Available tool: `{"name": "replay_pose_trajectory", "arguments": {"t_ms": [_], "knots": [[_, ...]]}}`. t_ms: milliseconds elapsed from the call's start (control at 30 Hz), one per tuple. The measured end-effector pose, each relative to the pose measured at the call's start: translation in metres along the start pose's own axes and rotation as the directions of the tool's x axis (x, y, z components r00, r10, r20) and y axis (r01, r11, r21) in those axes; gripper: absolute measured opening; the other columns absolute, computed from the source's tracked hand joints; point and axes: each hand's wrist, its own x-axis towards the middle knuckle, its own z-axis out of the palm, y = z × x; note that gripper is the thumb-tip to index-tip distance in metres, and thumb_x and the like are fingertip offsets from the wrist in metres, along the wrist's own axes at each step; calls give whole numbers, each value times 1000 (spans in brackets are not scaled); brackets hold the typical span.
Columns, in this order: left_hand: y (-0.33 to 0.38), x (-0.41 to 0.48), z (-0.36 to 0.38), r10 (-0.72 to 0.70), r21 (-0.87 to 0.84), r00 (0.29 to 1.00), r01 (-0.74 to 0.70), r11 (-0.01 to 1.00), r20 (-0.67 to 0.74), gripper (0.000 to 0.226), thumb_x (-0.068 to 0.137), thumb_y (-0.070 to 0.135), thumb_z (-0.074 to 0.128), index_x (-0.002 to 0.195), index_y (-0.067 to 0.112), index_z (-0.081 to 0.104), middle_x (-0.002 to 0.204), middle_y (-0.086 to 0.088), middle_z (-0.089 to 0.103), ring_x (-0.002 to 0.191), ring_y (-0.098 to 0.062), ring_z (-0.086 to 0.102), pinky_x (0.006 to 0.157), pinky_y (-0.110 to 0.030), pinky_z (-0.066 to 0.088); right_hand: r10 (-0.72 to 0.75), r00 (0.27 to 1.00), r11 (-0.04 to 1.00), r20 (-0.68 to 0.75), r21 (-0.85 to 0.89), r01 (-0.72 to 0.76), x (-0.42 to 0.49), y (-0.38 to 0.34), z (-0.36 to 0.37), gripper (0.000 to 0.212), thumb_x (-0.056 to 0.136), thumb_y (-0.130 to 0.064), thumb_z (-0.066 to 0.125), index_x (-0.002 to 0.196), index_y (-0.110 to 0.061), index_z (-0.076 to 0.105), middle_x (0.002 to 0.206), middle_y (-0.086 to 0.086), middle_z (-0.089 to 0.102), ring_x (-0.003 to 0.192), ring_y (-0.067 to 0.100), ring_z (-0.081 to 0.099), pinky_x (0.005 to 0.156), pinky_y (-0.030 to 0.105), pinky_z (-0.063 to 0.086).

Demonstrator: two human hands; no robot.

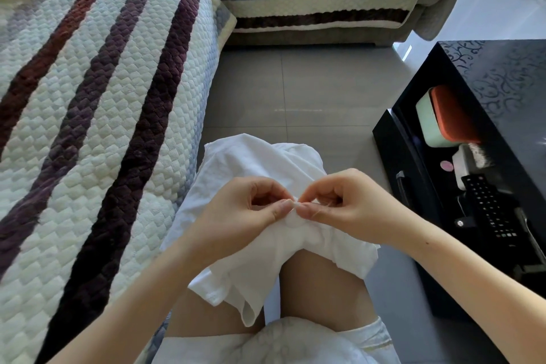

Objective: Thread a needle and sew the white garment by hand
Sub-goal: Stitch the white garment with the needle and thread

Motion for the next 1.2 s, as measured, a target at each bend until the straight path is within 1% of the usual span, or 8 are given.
{"name": "replay_pose_trajectory", "arguments": {"t_ms": [267,367,467,533,833,967,1033,1200], "knots": [[-6,-2,-3,-117,-46,993,116,992,-3,6,84,12,69,79,11,73,72,4,71,70,-1,63,67,-13,49,76,997,997,-29,17,-76,-2,4,2,10,85,-19,71,77,-13,72,45,-12,37,45,5,32,48,12,26],[-7,0,-3,-175,-121,985,173,977,-3,7,84,9,68,78,9,73,71,2,71,69,-2,64,66,-13,49,106,991,984,-81,-132,-116,-5,5,4,16,84,-24,71,99,-22,67,49,-11,38,48,7,36,53,16,29],[-11,4,-3,-206,-148,977,195,970,-62,7,85,10,69,80,13,73,73,3,71,70,-2,64,67,-14,48,168,980,769,-112,-607,-201,-14,5,-2,70,83,-36,65,141,-37,27,66,-9,46,62,8,46,65,25,40],[-12,6,-1,-193,-140,975,178,974,-109,4,83,15,70,85,18,72,73,1,67,71,-4,62,69,-16,47,161,981,657,-108,-730,-189,-19,3,-9,81,84,-36,60,147,-36,9,68,-9,44,68,12,47,66,26,38],[-11,9,5,-206,-89,965,193,977,-164,2,83,13,71,84,13,72,82,-4,73,77,-7,66,76,-21,51,154,987,280,-40,-956,-82,-47,-7,-48,55,88,-50,45,133,-26,23,96,-12,57,100,14,56,77,27,39],[-12,5,1,-201,-77,971,193,978,-131,9,83,14,70,76,19,72,77,4,74,73,-2,66,69,-13,50,-29,996,469,-86,-881,-62,-47,-6,-59,32,82,-32,59,113,-21,56,61,-22,29,67,16,57,48,24,31],[-14,4,0,-207,-54,970,202,978,-129,11,83,15,70,73,21,72,74,6,73,71,-1,66,69,-15,49,-163,972,572,-168,-819,-45,-44,-11,-58,19,82,-20,59,100,-17,63,61,-29,21,55,11,43,48,12,22],[-13,2,-1,-208,-80,971,200,977,-118,12,83,11,70,73,18,71,70,4,71,68,-1,63,70,-18,48,-82,995,550,-49,-835,4,-45,-5,-53,57,64,-23,76,119,-20,60,64,-22,32,58,11,50,50,16,23]]}}
